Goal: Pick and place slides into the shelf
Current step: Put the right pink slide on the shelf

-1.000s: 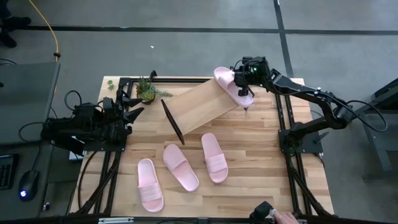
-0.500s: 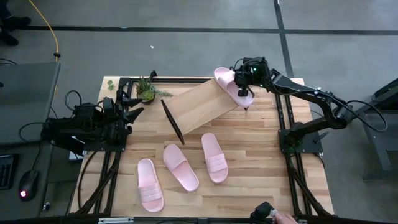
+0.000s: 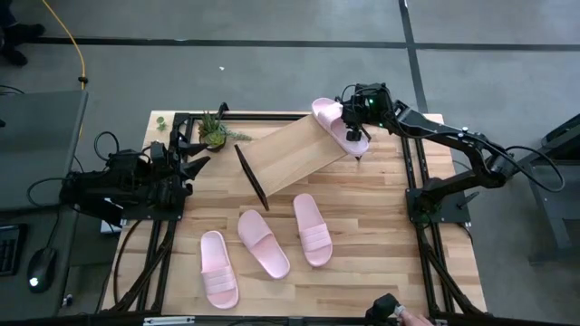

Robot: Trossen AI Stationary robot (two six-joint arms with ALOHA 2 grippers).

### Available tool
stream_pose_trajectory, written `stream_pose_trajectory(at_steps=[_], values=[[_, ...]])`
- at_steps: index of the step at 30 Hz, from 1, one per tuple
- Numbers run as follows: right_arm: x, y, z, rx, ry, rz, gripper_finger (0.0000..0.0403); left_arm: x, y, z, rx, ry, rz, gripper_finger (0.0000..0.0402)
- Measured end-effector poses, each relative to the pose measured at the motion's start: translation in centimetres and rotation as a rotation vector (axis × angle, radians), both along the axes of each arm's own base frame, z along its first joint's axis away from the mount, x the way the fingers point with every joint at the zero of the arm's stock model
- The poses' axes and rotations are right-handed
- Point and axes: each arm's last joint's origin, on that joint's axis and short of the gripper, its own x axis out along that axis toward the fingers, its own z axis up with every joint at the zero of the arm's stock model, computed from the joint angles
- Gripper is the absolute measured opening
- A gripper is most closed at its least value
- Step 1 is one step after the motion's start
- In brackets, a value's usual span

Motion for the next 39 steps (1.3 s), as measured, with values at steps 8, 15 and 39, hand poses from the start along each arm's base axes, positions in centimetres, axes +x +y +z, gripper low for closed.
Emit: stream_pose_trajectory(at_steps=[8,15,39], values=[[-0.3,0.3,0.1,0.029,0.005,-0.013,0.0177,0.0,0.0,0.0,0.0,0.0,0.0,0.0184],[-1.0,1.2,1.6,0.013,-0.049,-0.007,0.0177,0.0,0.0,0.0,-0.001,0.004,0.0,0.0184],[0.0,5.7,1.6,0.157,-0.016,0.06,0.0177,0.0,0.0,-0.1,-0.001,0.007,0.0,0.0184]])
